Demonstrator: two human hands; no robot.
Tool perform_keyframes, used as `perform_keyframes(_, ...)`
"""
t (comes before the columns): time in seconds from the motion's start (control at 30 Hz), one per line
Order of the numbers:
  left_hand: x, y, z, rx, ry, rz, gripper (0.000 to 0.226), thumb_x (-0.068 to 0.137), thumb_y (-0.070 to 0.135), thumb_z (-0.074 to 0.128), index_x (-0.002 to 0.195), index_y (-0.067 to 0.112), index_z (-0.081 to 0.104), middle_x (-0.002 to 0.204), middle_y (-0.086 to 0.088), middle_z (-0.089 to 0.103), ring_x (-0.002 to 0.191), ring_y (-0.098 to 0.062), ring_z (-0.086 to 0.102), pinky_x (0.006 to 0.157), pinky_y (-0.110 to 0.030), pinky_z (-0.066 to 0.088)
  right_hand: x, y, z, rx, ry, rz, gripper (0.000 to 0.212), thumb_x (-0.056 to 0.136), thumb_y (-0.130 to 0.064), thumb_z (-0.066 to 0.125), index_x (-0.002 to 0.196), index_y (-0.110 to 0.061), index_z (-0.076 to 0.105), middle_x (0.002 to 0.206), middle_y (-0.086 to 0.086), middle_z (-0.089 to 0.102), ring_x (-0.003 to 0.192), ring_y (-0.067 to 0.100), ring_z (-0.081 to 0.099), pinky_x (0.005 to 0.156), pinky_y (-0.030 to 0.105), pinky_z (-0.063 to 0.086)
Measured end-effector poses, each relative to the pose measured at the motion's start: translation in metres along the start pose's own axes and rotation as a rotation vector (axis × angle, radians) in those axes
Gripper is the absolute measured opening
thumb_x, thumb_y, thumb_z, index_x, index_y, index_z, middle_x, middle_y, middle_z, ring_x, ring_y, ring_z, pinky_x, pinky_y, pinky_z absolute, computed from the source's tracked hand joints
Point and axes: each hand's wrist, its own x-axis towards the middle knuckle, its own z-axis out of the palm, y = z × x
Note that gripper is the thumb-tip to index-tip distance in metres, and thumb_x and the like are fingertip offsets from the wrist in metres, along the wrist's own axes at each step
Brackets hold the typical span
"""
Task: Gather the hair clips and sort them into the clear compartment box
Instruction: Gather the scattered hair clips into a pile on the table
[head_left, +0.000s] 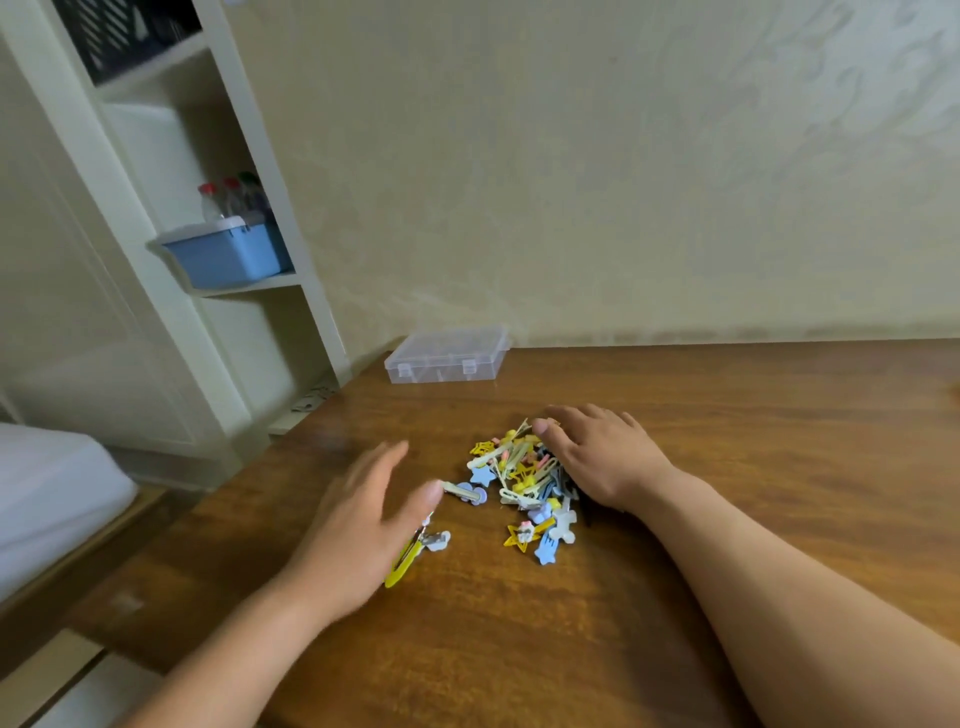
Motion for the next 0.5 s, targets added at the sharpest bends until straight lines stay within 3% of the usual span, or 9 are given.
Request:
perform_keyframes(0.1, -0.008, 0.003, 0.013, 0.149, -0.108, -0.051, 0.114, 0.079, 0.1, 0.03, 0.173, 0.038, 0.01, 0.181, 0.014, 0.004, 0.167, -0.009, 0.0, 0.137, -0.044, 0.009, 0.001, -0.003, 0.001, -0.031, -0.027, -0.013, 0.086, 0.097, -0.083, 0.009, 0.162, -0.033, 0.038, 0.167, -0.004, 0.04, 0.156, 0.019, 0.031, 0.128, 0.053, 0.018)
perform_keyframes(0.2, 0.019, 0.023, 0.031, 0.165, -0.121, -0.025, 0.106, 0.087, 0.093, 0.027, 0.174, 0.035, 0.006, 0.182, 0.009, 0.002, 0.167, -0.013, -0.002, 0.137, -0.045, 0.007, -0.002, -0.006, -0.001, -0.046, -0.048, -0.048, 0.08, 0.101, -0.079, 0.015, 0.163, -0.033, 0.036, 0.167, -0.005, 0.04, 0.156, 0.017, 0.032, 0.129, 0.047, 0.019)
perform_keyframes(0.4, 0.078, 0.054, 0.061, 0.018, -0.153, 0.019, 0.081, 0.105, 0.077, 0.026, 0.173, 0.037, 0.012, 0.182, 0.009, 0.007, 0.168, -0.015, 0.003, 0.136, -0.045, 0.01, -0.001, -0.003, 0.001, 0.02, 0.008, -0.025, 0.067, 0.108, -0.064, 0.022, 0.16, -0.027, 0.042, 0.162, -0.001, 0.048, 0.151, 0.019, 0.04, 0.125, 0.043, 0.028)
perform_keyframes(0.5, 0.1, 0.069, 0.07, -0.036, -0.202, 0.068, 0.066, 0.111, 0.065, 0.024, 0.172, 0.038, 0.023, 0.18, 0.011, 0.02, 0.167, -0.017, 0.014, 0.134, -0.044, 0.015, 0.004, -0.003, 0.0, 0.008, 0.027, 0.005, 0.065, 0.109, -0.058, 0.021, 0.161, -0.025, 0.04, 0.164, -0.001, 0.046, 0.153, 0.019, 0.037, 0.125, 0.045, 0.026)
